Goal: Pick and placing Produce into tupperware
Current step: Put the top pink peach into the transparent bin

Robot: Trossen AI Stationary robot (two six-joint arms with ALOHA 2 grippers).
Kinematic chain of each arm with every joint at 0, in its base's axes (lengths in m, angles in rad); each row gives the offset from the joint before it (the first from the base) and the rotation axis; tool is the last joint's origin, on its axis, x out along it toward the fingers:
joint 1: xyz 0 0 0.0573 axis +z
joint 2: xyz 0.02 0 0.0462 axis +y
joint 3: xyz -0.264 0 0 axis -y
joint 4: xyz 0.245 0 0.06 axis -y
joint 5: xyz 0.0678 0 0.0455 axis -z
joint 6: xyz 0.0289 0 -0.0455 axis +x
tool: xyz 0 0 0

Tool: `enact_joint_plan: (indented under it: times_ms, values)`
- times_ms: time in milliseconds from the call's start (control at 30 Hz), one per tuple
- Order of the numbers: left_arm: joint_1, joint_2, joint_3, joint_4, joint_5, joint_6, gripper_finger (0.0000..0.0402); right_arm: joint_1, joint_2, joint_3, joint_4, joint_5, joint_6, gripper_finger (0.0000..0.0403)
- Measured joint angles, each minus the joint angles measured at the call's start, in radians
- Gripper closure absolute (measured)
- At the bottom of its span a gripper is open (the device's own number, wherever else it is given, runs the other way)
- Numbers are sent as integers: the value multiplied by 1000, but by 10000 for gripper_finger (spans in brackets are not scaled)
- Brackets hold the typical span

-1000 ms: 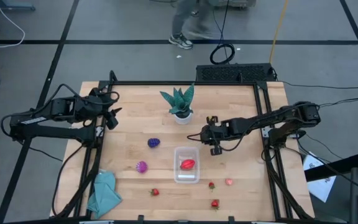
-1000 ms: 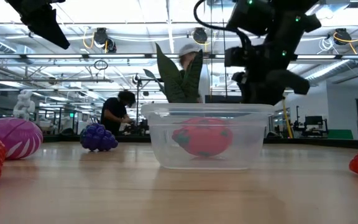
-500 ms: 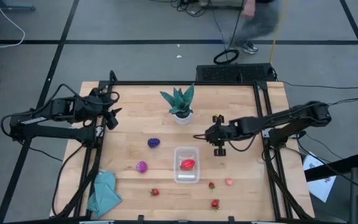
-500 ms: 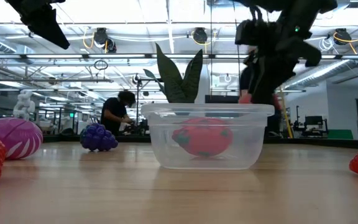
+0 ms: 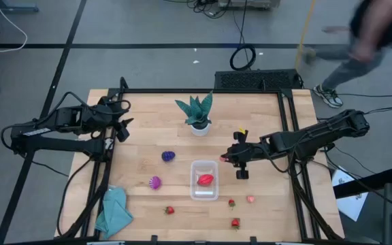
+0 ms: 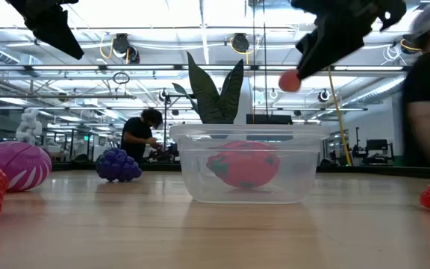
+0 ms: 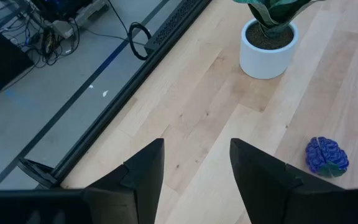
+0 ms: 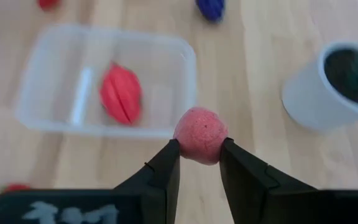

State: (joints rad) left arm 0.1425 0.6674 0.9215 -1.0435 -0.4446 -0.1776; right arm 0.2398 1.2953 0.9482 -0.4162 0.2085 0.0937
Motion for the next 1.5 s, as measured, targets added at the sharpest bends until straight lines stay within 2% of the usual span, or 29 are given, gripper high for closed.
enact_joint_plan:
  times_ms: [433,867,1067,1233,1500]
  values:
    - [0,10,0,0,105,-72,215,75,-9,1,160,0,0,310]
    - [0,137,0,1,134,-91,215,138,-7,1,228,-1,62,310]
    - [0,185,0,1,140,-92,215,142,39,1,236,-2,104,310]
    - [-5,218,0,1,223,-116,215,142,92,15,242,-3,98,310]
    - [-89,289,0,2,237,-169,215,141,192,98,241,-4,45,310]
